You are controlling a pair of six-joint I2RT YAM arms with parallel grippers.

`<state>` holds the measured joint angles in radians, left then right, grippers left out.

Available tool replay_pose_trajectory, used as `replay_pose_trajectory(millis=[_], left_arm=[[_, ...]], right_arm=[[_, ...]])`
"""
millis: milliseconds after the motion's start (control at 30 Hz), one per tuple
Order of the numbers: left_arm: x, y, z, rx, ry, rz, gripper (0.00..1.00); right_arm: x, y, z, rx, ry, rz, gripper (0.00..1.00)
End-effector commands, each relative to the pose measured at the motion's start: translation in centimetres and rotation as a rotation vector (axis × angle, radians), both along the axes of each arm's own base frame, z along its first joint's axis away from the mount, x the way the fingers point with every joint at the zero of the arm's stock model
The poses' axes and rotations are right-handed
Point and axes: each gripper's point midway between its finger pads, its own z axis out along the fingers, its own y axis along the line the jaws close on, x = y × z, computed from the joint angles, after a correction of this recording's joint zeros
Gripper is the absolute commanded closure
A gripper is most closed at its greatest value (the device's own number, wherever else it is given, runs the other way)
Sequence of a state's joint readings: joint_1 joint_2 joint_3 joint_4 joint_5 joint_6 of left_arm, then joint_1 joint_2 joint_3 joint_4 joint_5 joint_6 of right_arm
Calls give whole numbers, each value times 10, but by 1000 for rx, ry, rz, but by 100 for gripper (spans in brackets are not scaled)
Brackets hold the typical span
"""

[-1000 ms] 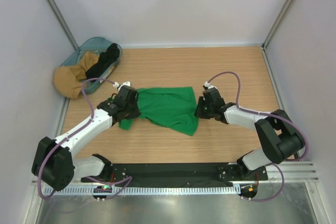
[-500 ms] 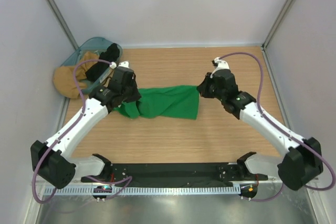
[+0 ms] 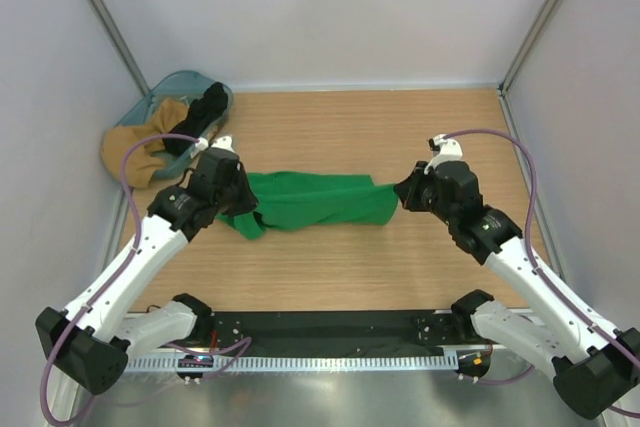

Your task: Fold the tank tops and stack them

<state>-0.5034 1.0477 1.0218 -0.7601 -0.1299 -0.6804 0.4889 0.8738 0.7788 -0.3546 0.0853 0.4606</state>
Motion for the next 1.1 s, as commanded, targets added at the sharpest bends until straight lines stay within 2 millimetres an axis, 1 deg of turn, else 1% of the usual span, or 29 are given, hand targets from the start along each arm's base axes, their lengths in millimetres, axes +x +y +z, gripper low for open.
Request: replay_pose_trajectory(millis=[0, 33, 67, 100, 133, 167, 200, 233, 267, 300, 333, 367, 400, 433, 467, 500, 533, 567, 600, 633, 667, 700, 733, 767, 800, 867, 967, 1000, 1067], left_arm=[[-4, 1, 7, -21, -11, -3, 100], [-3, 2, 14, -19, -28, -3, 100], [-2, 2, 18, -16, -38, -3, 100], [0, 4, 24, -11, -48, -2, 100], [3, 4, 35, -6, -62, 0, 100], [6, 5, 43, 10, -77, -2, 100], [9, 5, 52, 13, -89, -6, 100], [12, 4, 77, 2, -125, -7, 100], [14, 3, 86, 11, -135, -15, 100], [17, 2, 115, -16, -190, -19, 100], [16, 1, 128, -26, -219, -27, 100], [13, 2, 144, -44, -263, -40, 100], [9, 3, 168, -71, -320, -45, 100], [5, 3, 181, -90, -354, -55, 100], [-4, 7, 198, -113, -399, -60, 100], [-13, 7, 213, -144, -426, -78, 100], [-21, 8, 221, -165, -444, -90, 100], [-28, 9, 227, -187, -458, -100, 100], [-44, 9, 235, -233, -474, -120, 100], [-50, 11, 237, -251, -479, -119, 100], [-56, 11, 239, -270, -482, -125, 100], [-66, 13, 240, -301, -494, -129, 100], [-73, 10, 239, -325, -489, -153, 100], [-76, 10, 235, -333, -484, -155, 100], [-83, 13, 238, -356, -499, -154, 100], [-86, 14, 235, -365, -500, -154, 100], [-79, 11, 230, -362, -500, -146, 100], [-74, 9, 227, -358, -492, -144, 100], [-56, 0, 218, -347, -472, -137, 100]], right_arm=[[-1, -7, 0, -38, -13, -10, 99], [0, -9, 2, -47, -17, -13, 99], [3, -9, 13, -43, -40, -19, 99], [4, -10, 16, -56, -39, -22, 99], [8, -11, 23, -63, -50, -27, 99], [12, -10, 45, -59, -92, -27, 99], [14, -10, 55, -59, -104, -30, 99], [18, -6, 62, -58, -102, -22, 99], [20, -4, 90, -34, -144, -15, 99], [20, 0, 104, -18, -164, 2, 99], [17, 8, 132, 23, -212, 43, 99], [14, 10, 147, 45, -242, 59, 99], [10, 11, 161, 65, -270, 77, 99], [0, 10, 188, 98, -329, 93, 99], [-8, 12, 200, 118, -350, 126, 99], [-15, 10, 211, 123, -377, 137, 99], [-25, 7, 227, 139, -415, 147, 99], [-41, 3, 240, 156, -452, 171, 99], [-52, 0, 248, 167, -482, 184, 99], [-62, -2, 256, 180, -507, 199, 99], [-80, -9, 268, 200, -554, 214, 99], [-91, -8, 272, 214, -571, 246, 99], [-98, -10, 274, 220, -583, 256, 99], [-112, -14, 279, 233, -613, 271, 99], [-118, -16, 280, 236, -622, 276, 99], [-126, -21, 281, 238, -637, 274, 99], [-119, -27, 278, 217, -628, 229, 99], [-105, -27, 273, 201, -598, 194, 99], [-88, -23, 263, 176, -546, 170, 99]])
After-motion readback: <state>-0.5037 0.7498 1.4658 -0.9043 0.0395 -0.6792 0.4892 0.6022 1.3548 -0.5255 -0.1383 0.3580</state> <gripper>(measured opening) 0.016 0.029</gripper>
